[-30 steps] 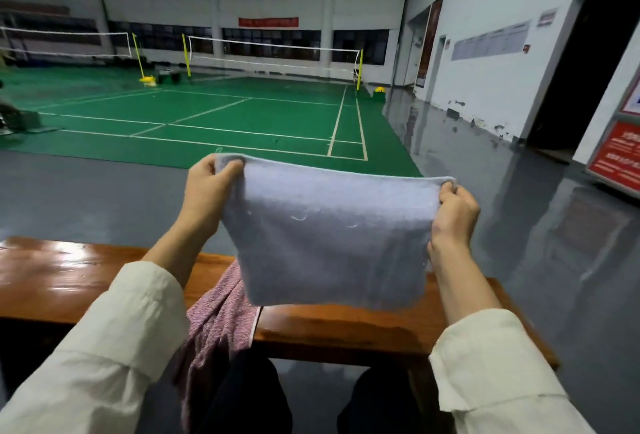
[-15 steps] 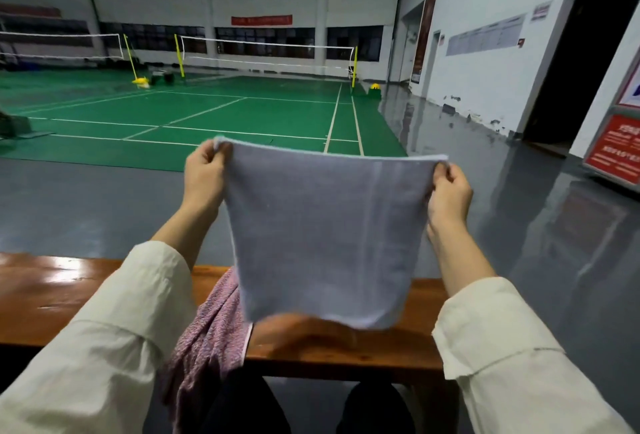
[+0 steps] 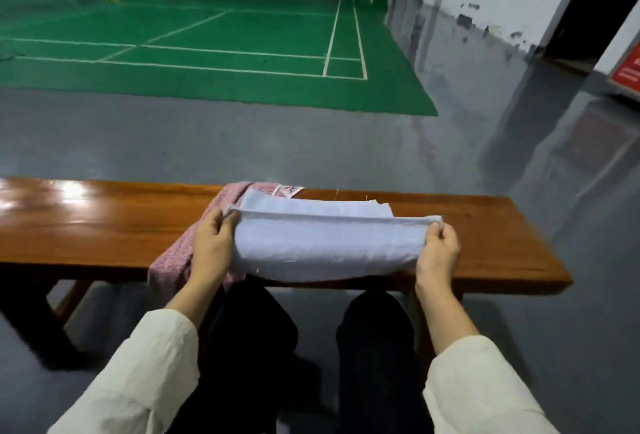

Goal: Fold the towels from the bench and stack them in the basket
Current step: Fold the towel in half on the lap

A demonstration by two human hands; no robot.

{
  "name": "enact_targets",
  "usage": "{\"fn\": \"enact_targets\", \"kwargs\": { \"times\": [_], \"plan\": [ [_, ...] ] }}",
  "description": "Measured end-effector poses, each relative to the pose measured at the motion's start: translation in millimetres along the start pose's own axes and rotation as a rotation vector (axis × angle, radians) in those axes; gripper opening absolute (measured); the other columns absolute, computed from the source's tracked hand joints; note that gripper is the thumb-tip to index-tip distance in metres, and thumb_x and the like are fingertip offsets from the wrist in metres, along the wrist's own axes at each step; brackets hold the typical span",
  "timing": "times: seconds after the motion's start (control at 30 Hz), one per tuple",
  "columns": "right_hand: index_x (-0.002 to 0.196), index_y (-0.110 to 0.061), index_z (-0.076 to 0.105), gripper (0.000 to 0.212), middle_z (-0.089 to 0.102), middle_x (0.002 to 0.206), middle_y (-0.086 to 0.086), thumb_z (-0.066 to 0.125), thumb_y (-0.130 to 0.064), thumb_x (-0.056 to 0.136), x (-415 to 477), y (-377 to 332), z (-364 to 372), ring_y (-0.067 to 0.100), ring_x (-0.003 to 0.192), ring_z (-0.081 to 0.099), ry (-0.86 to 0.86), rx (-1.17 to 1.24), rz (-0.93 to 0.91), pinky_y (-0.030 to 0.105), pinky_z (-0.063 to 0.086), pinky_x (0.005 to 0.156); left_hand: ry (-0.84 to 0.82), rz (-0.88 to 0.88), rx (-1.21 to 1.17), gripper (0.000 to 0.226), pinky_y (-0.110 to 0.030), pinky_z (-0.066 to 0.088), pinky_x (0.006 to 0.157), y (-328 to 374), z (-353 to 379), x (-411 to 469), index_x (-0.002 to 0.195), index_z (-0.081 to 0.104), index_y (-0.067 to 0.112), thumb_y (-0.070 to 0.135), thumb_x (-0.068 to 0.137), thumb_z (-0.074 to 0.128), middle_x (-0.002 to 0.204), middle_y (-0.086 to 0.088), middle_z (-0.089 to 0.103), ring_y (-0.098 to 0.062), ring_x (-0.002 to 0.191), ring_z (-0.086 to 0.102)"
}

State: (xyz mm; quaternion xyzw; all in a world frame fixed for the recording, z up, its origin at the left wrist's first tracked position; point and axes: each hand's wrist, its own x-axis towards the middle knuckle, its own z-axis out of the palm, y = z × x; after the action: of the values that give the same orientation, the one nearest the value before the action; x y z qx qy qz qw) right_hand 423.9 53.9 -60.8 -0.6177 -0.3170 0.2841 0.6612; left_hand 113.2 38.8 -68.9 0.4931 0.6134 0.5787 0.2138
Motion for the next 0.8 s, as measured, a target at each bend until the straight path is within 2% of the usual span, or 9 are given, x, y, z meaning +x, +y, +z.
{"fn": "enact_targets", "kwargs": {
  "times": [0.07, 0.17, 0.3, 0.4, 0.5, 0.53, 0.6, 0.7, 0.8],
  "plan": [
    [0.09, -0.007, 0.055, 0.018, 0.049, 0.076, -0.004, 0.041, -0.012, 0.099, -9, 17, -6, 0.008, 0.071, 0.044, -0.041, -0.056, 0.067, 0.026, 0.037, 0.071, -0.022, -0.053, 0.02, 0.022, -0.033, 0.033, 0.062, -24, 0, -12, 0.075, 0.048, 0.007, 0.014, 0.094, 0.054, 0.068, 0.005, 0.045, -0.008, 0.065, 0.038],
    [0.096, -0.007, 0.058, 0.018, 0.056, 0.089, 0.003, 0.042, -0.015, 0.098, -5, 28, -3, 0.016, 0.085, 0.05, -0.093, -0.15, 0.112, 0.027, 0.038, 0.076, -0.074, -0.098, 0.029, 0.028, -0.034, 0.031, 0.061, -32, 4, -12, 0.07, 0.042, 0.018, 0.015, 0.095, 0.054, 0.065, 0.007, 0.042, -0.007, 0.062, 0.036],
    [0.118, -0.013, 0.057, 0.027, 0.05, 0.115, 0.001, 0.049, -0.006, 0.093, -2, 25, 24, 0.017, 0.102, 0.051, -0.22, -0.341, -0.056, 0.025, 0.038, 0.084, -0.169, -0.094, 0.011, 0.031, -0.02, 0.034, 0.056, -17, 14, 8, 0.065, 0.048, 0.021, 0.011, 0.092, 0.06, 0.057, 0.013, 0.047, -0.001, 0.059, 0.04],
    [0.125, -0.01, 0.056, 0.034, 0.054, 0.125, 0.003, 0.056, -0.005, 0.092, -20, 16, 69, 0.012, 0.113, 0.05, -0.497, -0.335, -0.266, 0.016, 0.038, 0.092, -0.2, -0.095, -0.015, 0.019, -0.009, 0.038, 0.06, -8, 25, 22, 0.073, 0.058, 0.018, 0.008, 0.087, 0.065, 0.067, 0.01, 0.056, 0.007, 0.06, 0.048],
    [0.127, -0.012, 0.055, 0.037, 0.057, 0.127, -0.001, 0.061, -0.01, 0.091, -50, 16, 124, 0.004, 0.117, 0.049, -0.885, -0.269, -0.231, 0.002, 0.032, 0.093, -0.24, -0.096, -0.031, 0.018, -0.01, 0.041, 0.064, -8, 30, 32, 0.076, 0.06, 0.022, 0.01, 0.085, 0.069, 0.071, 0.01, 0.059, 0.009, 0.063, 0.052],
    [0.125, -0.012, 0.056, 0.034, 0.058, 0.126, -0.002, 0.061, -0.012, 0.091, -57, 18, 140, 0.003, 0.115, 0.049, -0.964, -0.264, -0.191, 0.001, 0.033, 0.093, -0.255, -0.09, -0.037, 0.018, -0.01, 0.041, 0.066, -8, 30, 34, 0.076, 0.06, 0.023, 0.01, 0.085, 0.069, 0.071, 0.01, 0.06, 0.009, 0.064, 0.053],
    [0.11, -0.011, 0.064, 0.02, 0.066, 0.11, 0.002, 0.062, -0.013, 0.09, -64, 27, 164, 0.006, 0.101, 0.056, -1.039, -0.238, -0.129, 0.014, 0.042, 0.089, -0.293, -0.082, -0.051, 0.016, -0.014, 0.043, 0.07, -10, 27, 39, 0.077, 0.063, 0.022, 0.01, 0.086, 0.068, 0.072, 0.009, 0.064, 0.004, 0.07, 0.056],
    [0.087, -0.008, 0.064, 0.005, 0.061, 0.079, 0.001, 0.062, -0.013, 0.089, -63, 38, 188, 0.006, 0.075, 0.052, -0.994, -0.169, -0.076, 0.026, 0.045, 0.072, -0.302, -0.091, 0.001, 0.017, -0.017, 0.046, 0.072, -17, 21, 53, 0.076, 0.067, 0.023, 0.013, 0.089, 0.064, 0.072, 0.013, 0.068, 0.002, 0.073, 0.059],
    [0.09, -0.013, 0.06, 0.007, 0.061, 0.084, -0.003, 0.062, -0.019, 0.091, -59, 46, 202, 0.007, 0.078, 0.054, -0.936, -0.155, -0.076, 0.028, 0.048, 0.076, -0.205, -0.115, 0.155, 0.011, -0.021, 0.045, 0.065, -27, 19, 71, 0.083, 0.068, 0.018, 0.019, 0.092, 0.061, 0.076, 0.009, 0.066, 0.0, 0.071, 0.057]
  ]
}}
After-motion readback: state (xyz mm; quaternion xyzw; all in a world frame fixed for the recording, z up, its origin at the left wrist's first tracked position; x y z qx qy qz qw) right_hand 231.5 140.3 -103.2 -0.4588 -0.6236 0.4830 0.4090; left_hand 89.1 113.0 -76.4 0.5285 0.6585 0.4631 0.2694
